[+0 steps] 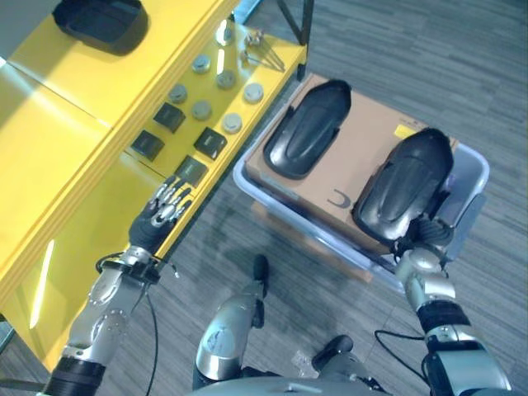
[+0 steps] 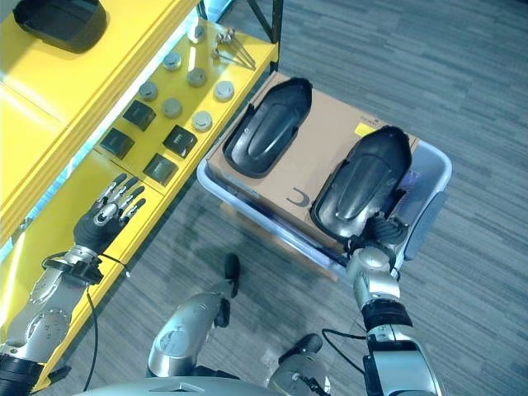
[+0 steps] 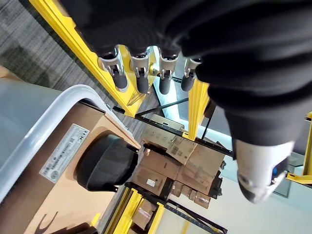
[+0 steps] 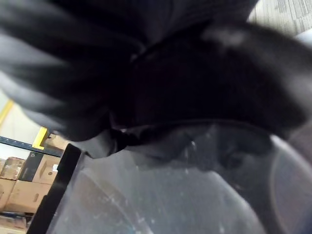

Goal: Move parts from the plastic box to the shelf.

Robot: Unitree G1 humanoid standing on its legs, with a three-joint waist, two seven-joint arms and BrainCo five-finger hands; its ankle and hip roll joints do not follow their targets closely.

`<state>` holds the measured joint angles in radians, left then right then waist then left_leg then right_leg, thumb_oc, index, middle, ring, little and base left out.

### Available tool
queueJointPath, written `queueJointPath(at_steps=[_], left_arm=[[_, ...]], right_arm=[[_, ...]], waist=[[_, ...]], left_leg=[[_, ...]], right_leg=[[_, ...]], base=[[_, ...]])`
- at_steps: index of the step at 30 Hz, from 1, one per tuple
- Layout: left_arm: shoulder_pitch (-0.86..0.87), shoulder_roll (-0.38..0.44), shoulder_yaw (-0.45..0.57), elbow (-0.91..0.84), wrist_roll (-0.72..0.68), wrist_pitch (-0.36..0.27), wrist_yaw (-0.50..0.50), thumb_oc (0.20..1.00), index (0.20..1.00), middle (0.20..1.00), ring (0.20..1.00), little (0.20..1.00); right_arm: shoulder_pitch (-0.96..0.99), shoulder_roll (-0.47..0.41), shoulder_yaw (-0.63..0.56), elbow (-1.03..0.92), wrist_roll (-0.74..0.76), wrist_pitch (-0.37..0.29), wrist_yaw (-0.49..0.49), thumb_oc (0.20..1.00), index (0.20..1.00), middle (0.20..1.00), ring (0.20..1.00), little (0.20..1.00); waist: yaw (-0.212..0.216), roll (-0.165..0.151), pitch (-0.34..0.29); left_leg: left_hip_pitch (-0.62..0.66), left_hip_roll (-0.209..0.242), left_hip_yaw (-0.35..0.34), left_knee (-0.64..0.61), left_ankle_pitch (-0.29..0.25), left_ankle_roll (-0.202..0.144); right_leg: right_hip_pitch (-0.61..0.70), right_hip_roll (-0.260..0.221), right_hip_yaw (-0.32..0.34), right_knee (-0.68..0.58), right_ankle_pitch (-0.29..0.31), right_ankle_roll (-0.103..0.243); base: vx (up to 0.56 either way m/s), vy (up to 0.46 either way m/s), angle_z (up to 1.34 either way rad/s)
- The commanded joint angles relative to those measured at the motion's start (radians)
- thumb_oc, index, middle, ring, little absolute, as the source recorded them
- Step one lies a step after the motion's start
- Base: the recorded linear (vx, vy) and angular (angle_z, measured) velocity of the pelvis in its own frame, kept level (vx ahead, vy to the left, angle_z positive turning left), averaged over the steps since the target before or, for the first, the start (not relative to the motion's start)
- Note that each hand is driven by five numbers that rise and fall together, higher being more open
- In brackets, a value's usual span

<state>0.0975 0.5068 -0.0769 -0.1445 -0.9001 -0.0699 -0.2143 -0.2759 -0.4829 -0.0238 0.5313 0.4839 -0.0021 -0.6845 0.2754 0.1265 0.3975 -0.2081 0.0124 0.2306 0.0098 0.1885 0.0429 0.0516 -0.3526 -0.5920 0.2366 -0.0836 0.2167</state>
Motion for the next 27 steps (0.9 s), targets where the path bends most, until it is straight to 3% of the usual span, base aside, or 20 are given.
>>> queueJointPath(at_steps=[1,7,13,18,20,27], left_arm=[[-0.009,-0.047,0.038,-0.067,0.002,-0.013,-0.021,1.000,1.000,1.000,1.000,1.000],[0.021,-0.060,0.072,-0.110,0.007,0.047,-0.002,1.000,1.000,1.000,1.000,1.000],[-0.021,-0.073,0.075,-0.137,0.032,0.184,-0.003,1.000,1.000,1.000,1.000,1.000],[-0.185,-0.100,-0.013,-0.078,-0.008,0.251,0.058,1.000,1.000,1.000,1.000,1.000],[-0.246,-0.130,-0.054,-0.065,-0.022,0.290,0.062,1.000,1.000,1.000,1.000,1.000],[-0.429,-0.204,-0.215,0.058,0.001,0.328,0.137,1.000,1.000,1.000,1.000,1.000]], right_arm=[[-0.006,-0.024,-0.039,-0.121,-0.025,-0.109,-0.006,0.200,0.200,0.200,0.200,0.200],[0.089,0.014,-0.075,-0.382,-0.088,-0.094,0.028,0.200,0.200,0.200,0.200,0.200],[0.123,0.032,-0.087,-0.522,-0.127,-0.077,0.102,0.200,0.200,0.200,0.200,0.200],[0.098,0.017,0.004,-0.556,-0.141,0.007,0.211,0.200,0.200,0.200,0.200,0.200],[0.081,0.028,0.052,-0.539,-0.137,0.019,0.253,0.200,0.200,0.200,0.200,0.200],[0.000,0.079,0.225,-0.475,-0.164,0.024,0.375,0.200,0.200,0.200,0.200,0.200]], waist=[[0.002,-0.020,-0.033],[-0.027,-0.051,-0.123],[-0.051,-0.073,-0.215],[-0.097,-0.087,-0.268],[-0.115,-0.087,-0.281],[-0.172,-0.087,-0.305]], left_leg=[[0.055,0.027,-0.008,0.065,-0.191,-0.057],[0.146,0.039,0.009,-0.002,-0.181,-0.066],[0.224,0.046,0.016,-0.041,-0.181,-0.073],[0.281,0.056,0.039,-0.039,-0.195,-0.073],[0.298,0.064,0.056,-0.038,-0.196,-0.076],[0.324,0.086,0.108,-0.025,-0.200,-0.086]], right_leg=[[-0.106,0.034,0.046,-0.046,0.044,-0.012],[-0.024,0.061,0.052,-0.127,0.078,0.002],[0.037,0.084,0.070,-0.180,0.095,0.011],[0.078,0.108,0.106,-0.201,0.082,0.001],[0.089,0.116,0.117,-0.211,0.081,-0.003],[0.102,0.128,0.137,-0.223,0.076,-0.012]], base=[[0.06,-0.018,-0.04],[0.07,-0.028,-0.08],[0.08,-0.033,-0.09],[0.03,-0.049,-0.14],[0.01,-0.050,-0.26],[0.00,-0.032,-0.26]])
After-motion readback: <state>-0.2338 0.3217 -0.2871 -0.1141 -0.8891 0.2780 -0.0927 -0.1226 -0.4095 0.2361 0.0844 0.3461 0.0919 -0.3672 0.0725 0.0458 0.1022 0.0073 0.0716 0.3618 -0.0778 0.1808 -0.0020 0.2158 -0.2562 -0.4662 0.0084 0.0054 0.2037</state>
